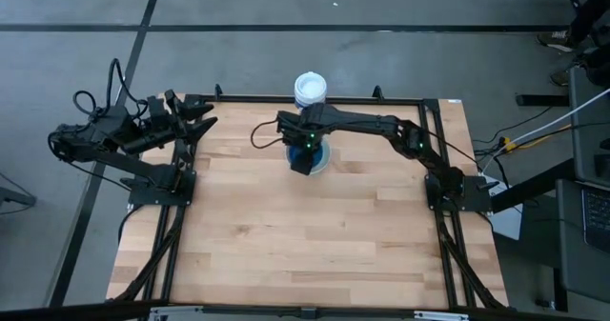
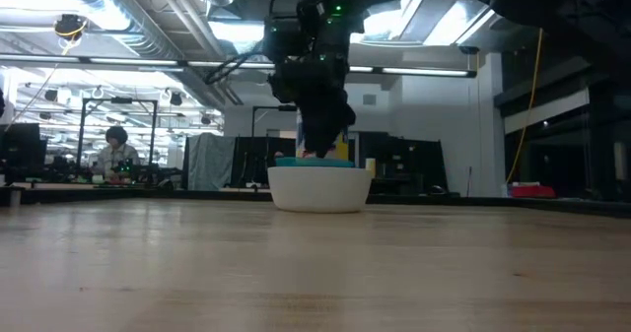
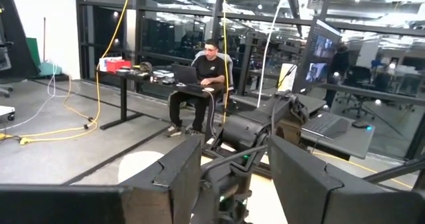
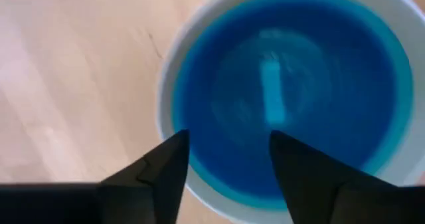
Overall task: Nest bowls inside each other
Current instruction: Return to Home Position
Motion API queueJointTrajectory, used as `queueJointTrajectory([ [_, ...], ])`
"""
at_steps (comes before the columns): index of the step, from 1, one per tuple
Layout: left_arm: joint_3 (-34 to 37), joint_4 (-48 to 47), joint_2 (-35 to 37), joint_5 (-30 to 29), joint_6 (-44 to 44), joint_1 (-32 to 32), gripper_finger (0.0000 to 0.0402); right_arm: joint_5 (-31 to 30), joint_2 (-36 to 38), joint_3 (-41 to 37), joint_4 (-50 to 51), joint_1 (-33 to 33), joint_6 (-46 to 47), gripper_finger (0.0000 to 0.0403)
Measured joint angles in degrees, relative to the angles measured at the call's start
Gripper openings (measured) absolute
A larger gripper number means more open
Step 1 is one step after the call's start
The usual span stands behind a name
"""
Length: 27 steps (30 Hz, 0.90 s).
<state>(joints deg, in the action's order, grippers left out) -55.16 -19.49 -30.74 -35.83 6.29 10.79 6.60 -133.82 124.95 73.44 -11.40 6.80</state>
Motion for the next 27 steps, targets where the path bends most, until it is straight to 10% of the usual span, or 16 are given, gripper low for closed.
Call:
queueJointTrajectory([
  [11, 0.0, -0.8, 2.6, 2.0, -2.4, 0.0, 0.0171, 3.1, 9.7, -4.0, -0.3, 0.9, -5.9, 0.0200],
  [20, 3.0, -7.6, 10.2, 3.8, -0.6, 0.0, 0.0171, 12.7, 51.0, -50.8, -36.4, 0.8, 2.6, 0.0134],
  [27, 18.2, 14.2, 7.6, 6.4, 0.7, -3.3, 0.0171, 12.8, 74.7, -80.1, -79.0, 0.7, 12.1, 0.0112],
])
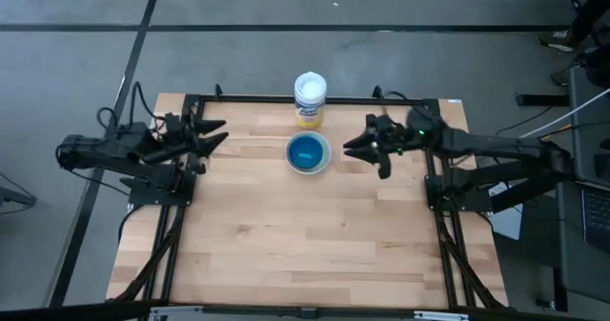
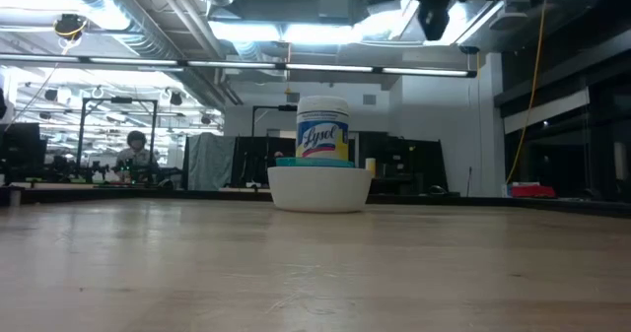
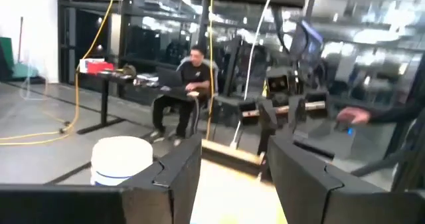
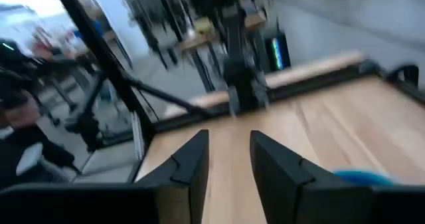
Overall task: Nest bowls inside each other
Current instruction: Return to Home Position
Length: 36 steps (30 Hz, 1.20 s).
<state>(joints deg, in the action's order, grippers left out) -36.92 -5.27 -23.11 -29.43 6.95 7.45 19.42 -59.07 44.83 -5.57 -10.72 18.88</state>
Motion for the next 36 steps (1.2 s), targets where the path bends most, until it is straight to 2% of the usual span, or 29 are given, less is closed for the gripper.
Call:
queueJointTrajectory([
  [3, 4.9, 5.0, 2.1, 3.8, 1.8, -3.6, 0.0171, -0.2, 3.9, -6.8, -6.7, 0.0, 0.4, 0.0110],
  [8, 10.6, 4.6, 7.2, 9.8, 1.4, -10.6, 0.0171, 0.8, 6.0, -14.4, -10.5, 0.0, -2.8, 0.0117],
  [11, 14.7, 3.8, 10.1, 14.0, 1.8, -14.9, 0.0171, 0.2, 7.1, -20.1, -18.2, -0.2, -4.5, 0.0124],
  [15, 21.2, 8.3, 12.9, 17.2, 0.6, -18.7, 0.0171, -2.3, 7.8, -27.7, -29.0, -1.3, -5.7, 0.0130],
  [25, 28.5, 12.5, 12.9, 16.0, -7.5, -20.3, 0.0171, -6.9, 7.8, -36.7, -35.0, -2.8, -16.3, 0.0115],
  [30, 29.9, 16.7, 12.9, 16.0, -10.8, -20.3, 0.0171, -8.9, 7.7, -44.3, -47.5, -4.0, -16.7, 0.0110],
  [32, 31.4, 18.0, 12.9, 16.0, -11.2, -20.3, 0.0171, -7.5, 7.8, -44.0, -44.0, -5.2, -16.3, 0.0109],
  [36, 36.2, 22.9, 13.0, 16.2, -9.4, -20.3, 0.0171, -3.4, 7.9, -44.0, -43.8, -7.3, -16.7, 0.0114],
])
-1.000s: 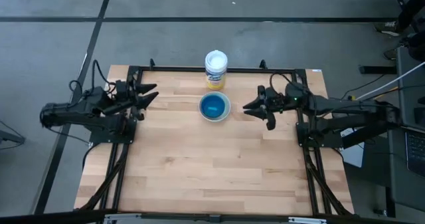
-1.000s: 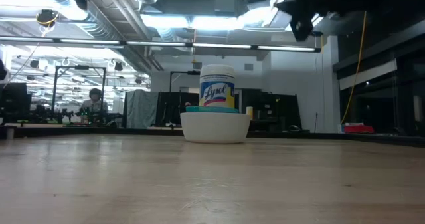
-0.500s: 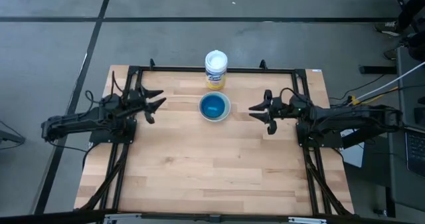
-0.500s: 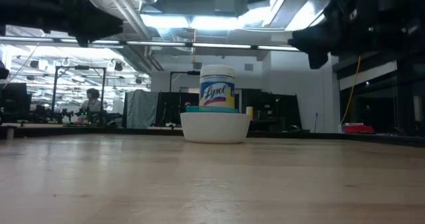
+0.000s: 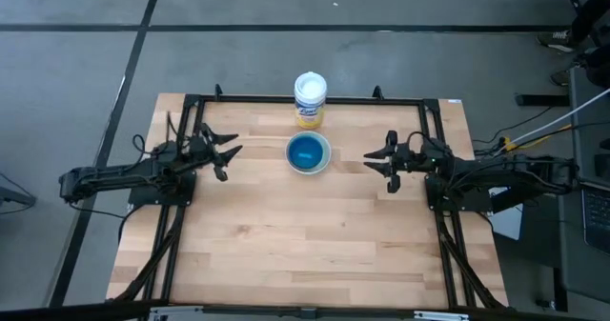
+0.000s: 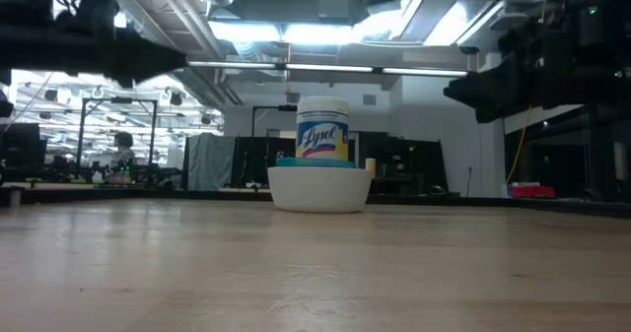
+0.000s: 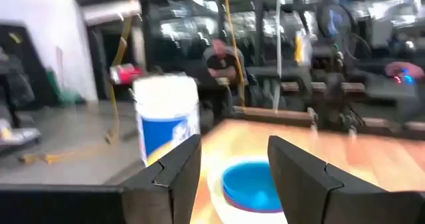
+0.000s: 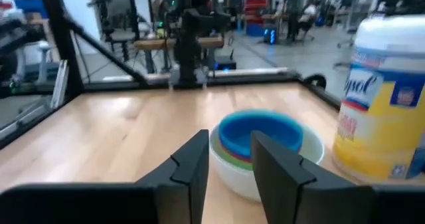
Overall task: Nest bowls inside each other
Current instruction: Return to Home Position
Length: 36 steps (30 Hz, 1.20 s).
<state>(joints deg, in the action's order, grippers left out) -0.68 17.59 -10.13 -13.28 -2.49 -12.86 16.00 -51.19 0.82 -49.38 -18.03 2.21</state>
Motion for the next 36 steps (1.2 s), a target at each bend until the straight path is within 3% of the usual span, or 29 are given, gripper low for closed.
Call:
queueJointTrajectory([
  [9, 0.2, -0.4, 1.6, 2.9, 0.1, 1.7, 0.0171, 7.6, 1.5, 0.0, 0.0, -5.7, -0.5, 0.0109],
  [17, 0.2, -4.3, 5.0, -2.8, 0.6, 6.2, 0.0171, 7.1, 12.7, 0.0, 9.5, -4.5, 4.4, 0.0114],
  [25, 0.2, -6.0, 6.1, -9.5, 1.7, 11.3, 0.0171, 0.7, 34.9, 0.0, 35.5, -4.1, 3.8, 0.0116],
  [28, 0.2, -6.3, 6.1, -12.2, 1.7, 13.1, 0.0171, -0.9, 41.5, 0.0, 40.2, -3.8, 4.4, 0.0116],
  [36, 0.2, -4.5, 4.9, -19.6, 0.6, 19.6, 0.0171, -7.6, 47.3, 0.0, 47.7, 3.5, 5.1, 0.0116],
])
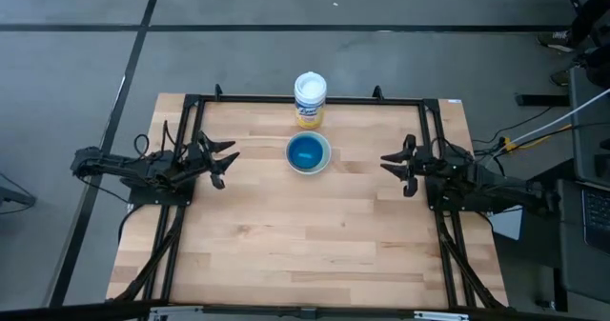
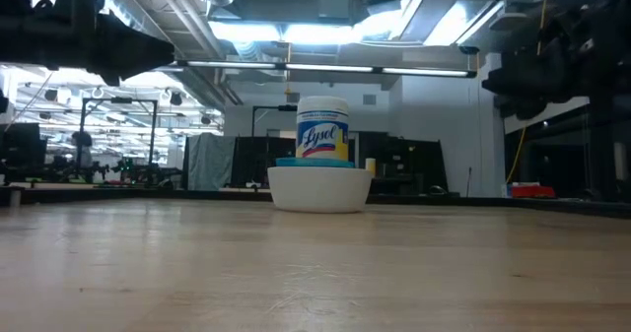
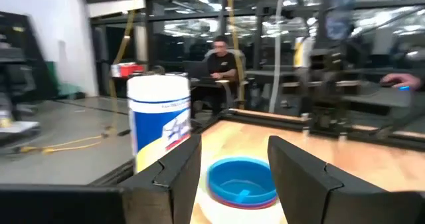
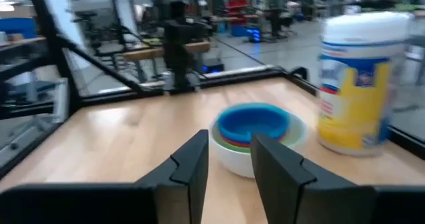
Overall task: Nest bowls inside each other
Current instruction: Return to Home Position
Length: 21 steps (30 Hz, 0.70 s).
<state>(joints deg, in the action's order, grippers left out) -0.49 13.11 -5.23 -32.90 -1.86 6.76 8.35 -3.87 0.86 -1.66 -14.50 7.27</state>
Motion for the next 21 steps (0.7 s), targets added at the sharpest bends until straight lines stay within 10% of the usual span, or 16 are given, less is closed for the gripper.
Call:
queueJointTrajectory([
  [9, 0.0, 5.0, -4.0, -12.3, -4.3, 8.8, 0.0171, -9.2, 0.1, 0.0, 0.4, 7.5, 1.8, 0.0116],
  [21, 0.0, 5.6, -5.6, -15.4, -1.0, 9.5, 0.0171, -6.0, 0.1, 0.0, -1.7, 10.3, 4.5, 0.0116],
])
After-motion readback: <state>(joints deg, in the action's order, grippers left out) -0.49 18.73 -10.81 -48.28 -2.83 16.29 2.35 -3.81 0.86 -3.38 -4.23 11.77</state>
